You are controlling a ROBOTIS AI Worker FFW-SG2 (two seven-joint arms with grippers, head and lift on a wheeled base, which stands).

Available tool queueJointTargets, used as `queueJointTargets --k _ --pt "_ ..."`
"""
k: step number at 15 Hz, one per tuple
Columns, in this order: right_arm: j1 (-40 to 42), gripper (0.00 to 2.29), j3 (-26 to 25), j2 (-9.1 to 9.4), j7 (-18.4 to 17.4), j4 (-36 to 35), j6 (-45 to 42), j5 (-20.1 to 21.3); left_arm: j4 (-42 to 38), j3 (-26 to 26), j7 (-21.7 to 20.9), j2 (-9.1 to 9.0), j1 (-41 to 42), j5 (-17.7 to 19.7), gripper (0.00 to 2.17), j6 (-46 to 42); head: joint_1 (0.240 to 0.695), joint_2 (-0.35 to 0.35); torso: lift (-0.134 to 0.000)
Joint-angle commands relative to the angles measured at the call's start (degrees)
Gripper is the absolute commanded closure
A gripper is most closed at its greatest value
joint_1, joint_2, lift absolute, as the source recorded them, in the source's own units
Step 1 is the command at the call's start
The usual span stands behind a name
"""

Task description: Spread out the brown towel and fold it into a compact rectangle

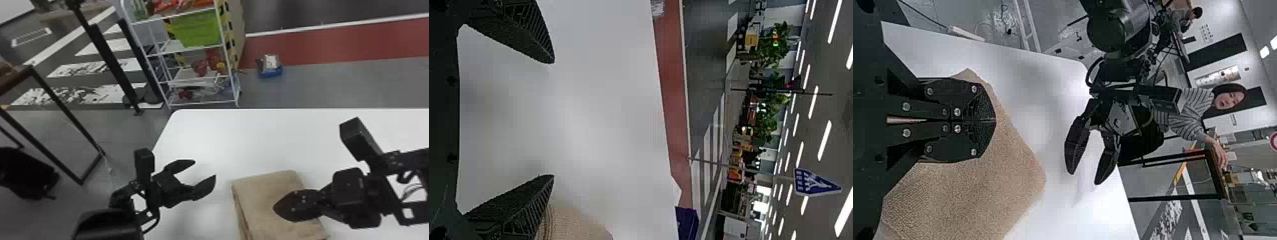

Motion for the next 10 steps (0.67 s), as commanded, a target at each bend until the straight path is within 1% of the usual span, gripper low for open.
queueJointTargets --k 1,3,5,6,8,10 --pt "-2.14 1.91 1.6 3.5 0.45 6.59 -1.48 2.45 -0.25 -0.14 -0.09 -0.15 0.47 0.02 0.06 0.0 0.695 0.35 -0.124" --pt "-5.13 1.91 4.5 5.43 0.45 11.25 -1.13 4.91 -0.25 0.03 -0.09 -0.15 0.82 0.11 0.06 0.0 0.695 0.35 -0.124" --pt "-7.42 1.91 5.91 7.1 0.18 15.02 -0.96 7.98 -0.25 0.21 -0.27 -0.15 1.17 0.46 0.06 -0.18 0.695 0.35 -0.124" --pt "-8.38 1.91 6.17 7.54 -1.14 16.43 -0.78 9.74 -0.34 0.3 -0.36 -0.15 1.35 0.46 0.06 -0.35 0.695 0.35 -0.124" --pt "-10.32 1.91 6.17 7.63 -2.81 18.63 1.15 12.64 -0.25 0.21 -0.44 -0.15 1.44 0.55 0.06 -0.7 0.695 0.35 -0.124" --pt "-10.76 1.91 6.08 6.92 -3.25 18.89 3.96 15.1 -0.25 0.21 -0.44 -0.15 1.53 0.72 0.06 -0.88 0.695 0.35 -0.124"
